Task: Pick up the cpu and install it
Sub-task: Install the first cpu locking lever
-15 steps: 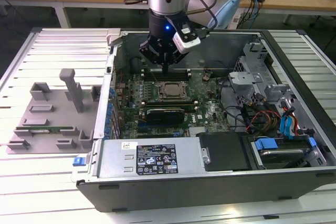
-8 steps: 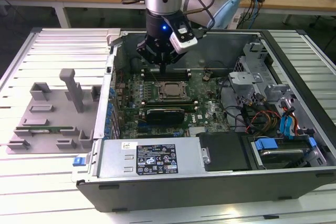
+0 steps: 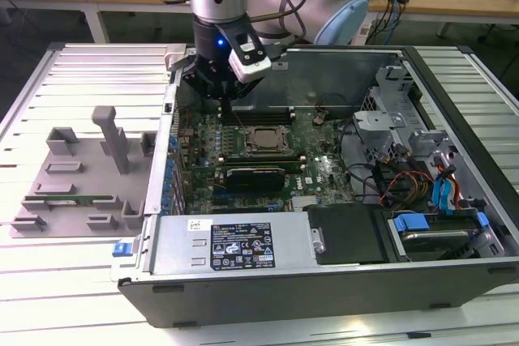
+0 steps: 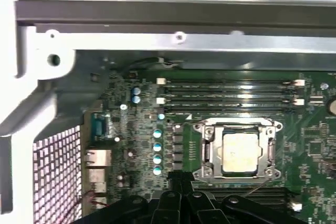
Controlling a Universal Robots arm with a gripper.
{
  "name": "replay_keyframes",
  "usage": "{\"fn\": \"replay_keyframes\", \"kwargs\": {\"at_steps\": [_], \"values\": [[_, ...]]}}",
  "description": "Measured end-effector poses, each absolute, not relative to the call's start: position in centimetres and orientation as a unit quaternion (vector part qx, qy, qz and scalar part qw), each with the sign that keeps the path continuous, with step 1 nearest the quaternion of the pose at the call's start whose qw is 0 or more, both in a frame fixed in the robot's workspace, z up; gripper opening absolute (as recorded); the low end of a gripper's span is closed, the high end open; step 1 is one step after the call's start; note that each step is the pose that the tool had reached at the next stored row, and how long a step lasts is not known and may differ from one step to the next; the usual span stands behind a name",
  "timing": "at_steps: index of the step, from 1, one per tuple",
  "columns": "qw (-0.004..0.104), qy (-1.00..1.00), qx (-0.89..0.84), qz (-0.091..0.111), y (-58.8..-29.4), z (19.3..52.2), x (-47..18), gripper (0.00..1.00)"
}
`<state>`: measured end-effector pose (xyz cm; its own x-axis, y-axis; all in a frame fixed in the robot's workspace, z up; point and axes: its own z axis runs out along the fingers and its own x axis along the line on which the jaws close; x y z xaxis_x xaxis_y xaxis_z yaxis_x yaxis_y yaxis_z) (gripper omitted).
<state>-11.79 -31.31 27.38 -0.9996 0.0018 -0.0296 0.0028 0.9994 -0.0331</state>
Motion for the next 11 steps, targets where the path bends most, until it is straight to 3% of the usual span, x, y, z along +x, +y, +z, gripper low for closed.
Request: {"fn": "replay_keyframes", "kwargs": {"at_steps": [1, 3, 4, 11], "values": [[0.015, 1.000, 0.001, -0.011, -31.31, 27.38, -11.91, 0.11], [0.018, 1.000, 0.002, 0.025, -31.31, 27.38, -12.20, 0.11], [0.019, 0.999, 0.002, 0.030, -31.31, 27.35, -12.35, 0.11], [0.019, 0.999, 0.002, 0.038, -31.31, 26.97, -12.70, 0.11]]}}
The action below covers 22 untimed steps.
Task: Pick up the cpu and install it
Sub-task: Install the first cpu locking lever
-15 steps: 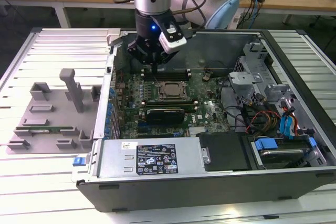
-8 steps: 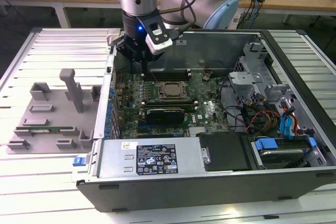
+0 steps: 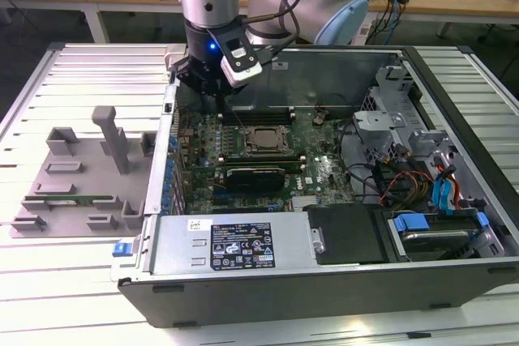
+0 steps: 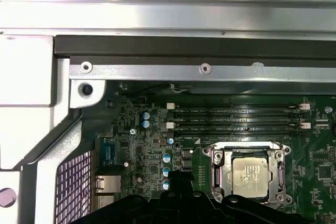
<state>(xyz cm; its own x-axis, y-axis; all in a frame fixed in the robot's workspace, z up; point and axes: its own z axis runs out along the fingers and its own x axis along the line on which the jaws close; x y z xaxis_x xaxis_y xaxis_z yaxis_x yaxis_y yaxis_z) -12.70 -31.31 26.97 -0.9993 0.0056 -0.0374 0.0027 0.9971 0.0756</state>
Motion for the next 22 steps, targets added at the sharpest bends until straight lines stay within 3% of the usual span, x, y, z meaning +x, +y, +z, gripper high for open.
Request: {"fn": "replay_keyframes", "kwargs": {"at_steps": [12, 19, 22], "values": [[0.020, 0.999, 0.002, 0.049, -31.30, 26.84, -12.75, 0.11], [0.021, 0.998, 0.002, 0.067, -31.31, 26.31, -12.93, 0.11], [0.022, 0.996, 0.002, 0.085, -31.31, 26.22, -12.93, 0.11]]}}
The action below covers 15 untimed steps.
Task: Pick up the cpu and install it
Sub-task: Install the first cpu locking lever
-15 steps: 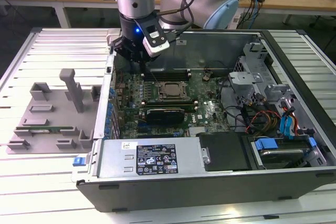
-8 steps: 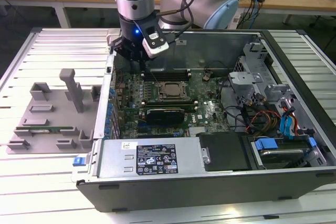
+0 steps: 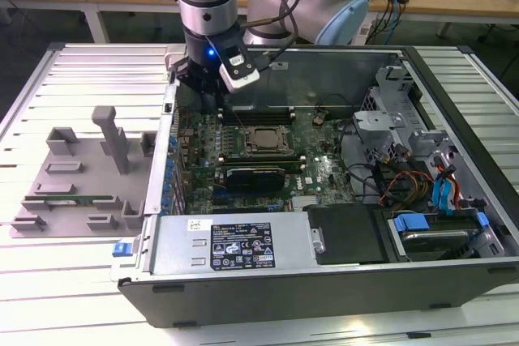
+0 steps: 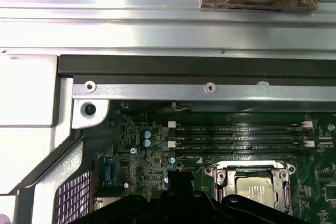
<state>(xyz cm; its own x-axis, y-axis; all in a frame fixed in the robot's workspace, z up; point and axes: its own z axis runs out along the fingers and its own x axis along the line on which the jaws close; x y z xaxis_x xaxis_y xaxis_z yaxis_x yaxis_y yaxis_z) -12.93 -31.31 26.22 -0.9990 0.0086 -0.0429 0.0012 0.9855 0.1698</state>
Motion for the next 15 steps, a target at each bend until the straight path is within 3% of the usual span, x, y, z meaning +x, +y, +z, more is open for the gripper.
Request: {"fn": "replay_keyframes", "kwargs": {"at_steps": [15], "values": [[0.022, 0.996, 0.003, 0.092, -31.30, 25.58, -12.00, 0.11]]}}
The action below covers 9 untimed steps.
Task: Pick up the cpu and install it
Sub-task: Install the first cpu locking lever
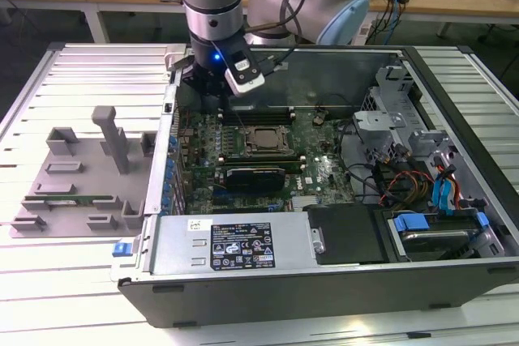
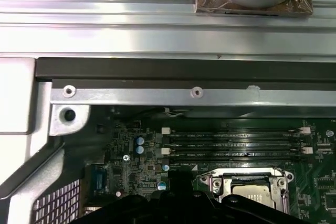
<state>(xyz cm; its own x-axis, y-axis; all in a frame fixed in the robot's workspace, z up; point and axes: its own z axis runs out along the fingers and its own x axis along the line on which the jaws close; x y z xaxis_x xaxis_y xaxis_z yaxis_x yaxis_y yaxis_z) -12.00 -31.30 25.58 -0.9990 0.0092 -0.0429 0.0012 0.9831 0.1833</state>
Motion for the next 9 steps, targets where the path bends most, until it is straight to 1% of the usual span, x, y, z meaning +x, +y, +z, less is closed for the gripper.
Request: {"fn": "replay_keyframes", "kwargs": {"at_steps": [9], "values": [[0.019, 0.996, 0.003, 0.092, -31.4, 25.6, -8.1, 0.11]]}}
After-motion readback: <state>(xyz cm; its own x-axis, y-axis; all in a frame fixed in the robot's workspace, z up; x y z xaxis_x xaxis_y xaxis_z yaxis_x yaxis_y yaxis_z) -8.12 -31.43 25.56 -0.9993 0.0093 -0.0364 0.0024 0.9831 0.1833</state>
